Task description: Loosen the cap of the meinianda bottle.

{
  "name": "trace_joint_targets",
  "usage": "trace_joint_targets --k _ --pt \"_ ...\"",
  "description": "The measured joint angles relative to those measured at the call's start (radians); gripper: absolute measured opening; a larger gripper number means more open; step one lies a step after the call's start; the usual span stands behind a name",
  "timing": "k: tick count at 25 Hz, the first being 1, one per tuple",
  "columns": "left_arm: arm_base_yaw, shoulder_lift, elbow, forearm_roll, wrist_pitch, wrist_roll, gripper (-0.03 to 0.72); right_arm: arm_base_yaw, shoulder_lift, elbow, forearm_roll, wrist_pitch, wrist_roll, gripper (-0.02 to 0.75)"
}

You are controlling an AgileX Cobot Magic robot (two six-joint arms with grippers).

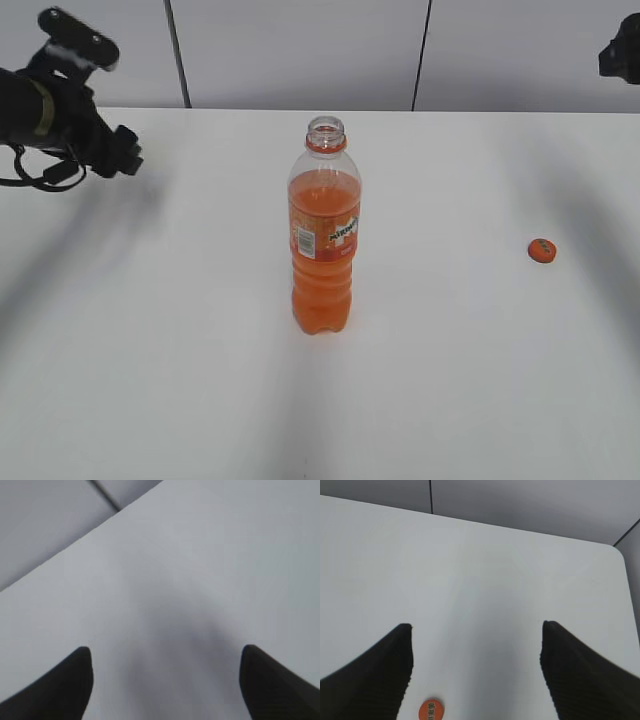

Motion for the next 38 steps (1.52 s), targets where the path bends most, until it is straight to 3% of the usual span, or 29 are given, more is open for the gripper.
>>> trace_joint_targets --k 2,8,11,16,21,29,38 --pt "0.0 0.0 -0.029 -0.093 0.14 0.038 0.523 0.0 0.0 -0.022 -0.004 0.025 0.014 0.594" --pt "0.014 0.0 -0.188 -0.657 0.493 0.578 0.495 0.0 0.0 -0.135 -0.008 0.154 0.044 0.594" --pt "0.029 0.0 -0.311 -0.83 0.66 0.708 0.491 0.0 0.0 -0.199 -0.01 0.254 0.076 0.594" --pt "0.031 0.0 -0.525 -0.889 0.902 0.76 0.488 0.0 0.0 -0.299 -0.01 0.453 0.089 0.594" --pt "0.031 -0.001 -0.661 -0.918 1.099 0.76 0.488 0.0 0.0 -0.387 -0.011 0.621 0.091 0.593" --pt "0.031 -0.021 -0.687 -0.947 1.151 0.76 0.488 0.0 0.0 -0.533 -0.016 0.883 0.093 0.593" --pt "0.031 -0.153 -0.682 -0.977 1.152 0.76 0.481 0.0 -0.062 -0.545 -0.025 0.908 0.093 0.592"
